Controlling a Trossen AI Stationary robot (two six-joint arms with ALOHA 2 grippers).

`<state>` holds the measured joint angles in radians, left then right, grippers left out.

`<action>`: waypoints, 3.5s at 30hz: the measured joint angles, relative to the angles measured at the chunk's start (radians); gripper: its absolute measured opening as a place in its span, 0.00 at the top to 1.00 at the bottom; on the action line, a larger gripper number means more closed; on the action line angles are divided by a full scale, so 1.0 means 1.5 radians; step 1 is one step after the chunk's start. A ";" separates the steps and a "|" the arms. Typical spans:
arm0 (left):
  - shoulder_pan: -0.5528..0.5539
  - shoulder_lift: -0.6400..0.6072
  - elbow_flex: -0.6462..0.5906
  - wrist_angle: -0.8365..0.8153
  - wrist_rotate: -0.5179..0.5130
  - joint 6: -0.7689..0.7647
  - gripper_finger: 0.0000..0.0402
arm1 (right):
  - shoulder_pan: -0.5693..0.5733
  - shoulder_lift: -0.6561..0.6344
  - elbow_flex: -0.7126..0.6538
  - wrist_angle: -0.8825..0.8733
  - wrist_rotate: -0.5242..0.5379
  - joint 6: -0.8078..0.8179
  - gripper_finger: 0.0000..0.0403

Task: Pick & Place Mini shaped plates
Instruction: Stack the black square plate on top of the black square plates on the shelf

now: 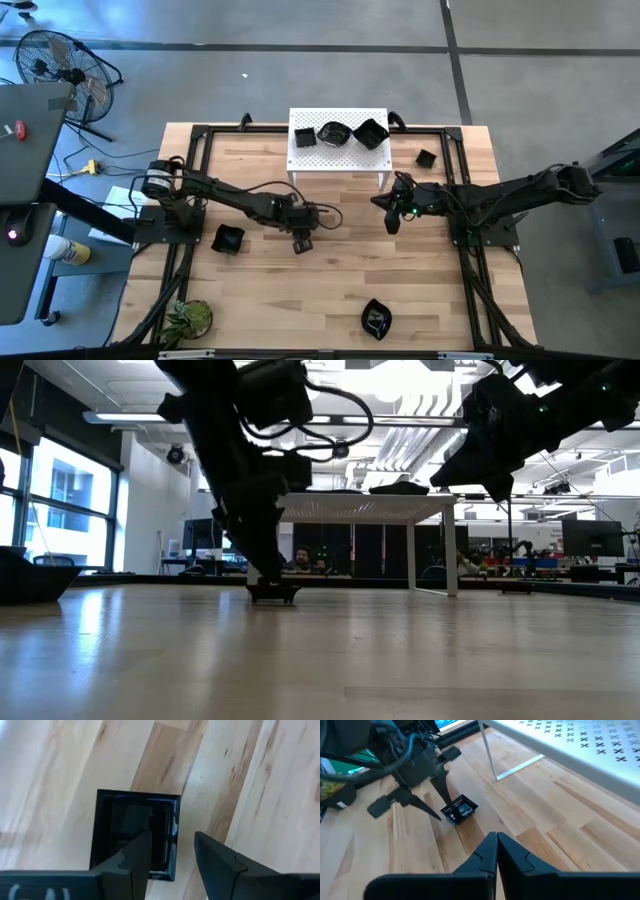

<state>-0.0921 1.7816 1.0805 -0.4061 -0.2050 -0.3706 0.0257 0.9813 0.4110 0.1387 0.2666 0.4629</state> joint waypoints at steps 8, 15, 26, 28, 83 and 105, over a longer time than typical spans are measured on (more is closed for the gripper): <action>0.000 0.029 -0.001 0.014 0.009 -0.007 0.63 | 0.000 0.000 0.000 0.000 0.011 0.000 0.99; 0.000 0.029 -0.001 0.014 -0.013 -0.016 0.69 | 0.000 0.000 0.000 0.000 0.011 0.004 0.99; 0.000 0.027 0.000 0.014 -0.001 -0.001 0.97 | 0.000 0.000 0.000 0.001 0.012 0.005 0.99; 0.000 0.022 0.000 0.009 -0.001 -0.001 0.96 | 0.000 0.000 0.000 0.001 0.012 0.004 0.99; 0.265 -0.151 0.299 -0.176 -0.153 0.371 1.00 | -0.002 0.000 0.000 0.006 0.034 -0.013 1.00; 0.277 -0.070 0.299 -0.225 -0.158 0.376 1.00 | -0.022 0.000 0.000 0.005 0.039 -0.029 0.99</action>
<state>0.3237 1.6768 1.5295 -0.7433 -0.4421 0.1934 -0.0068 0.9813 0.4110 0.1467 0.3246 0.4202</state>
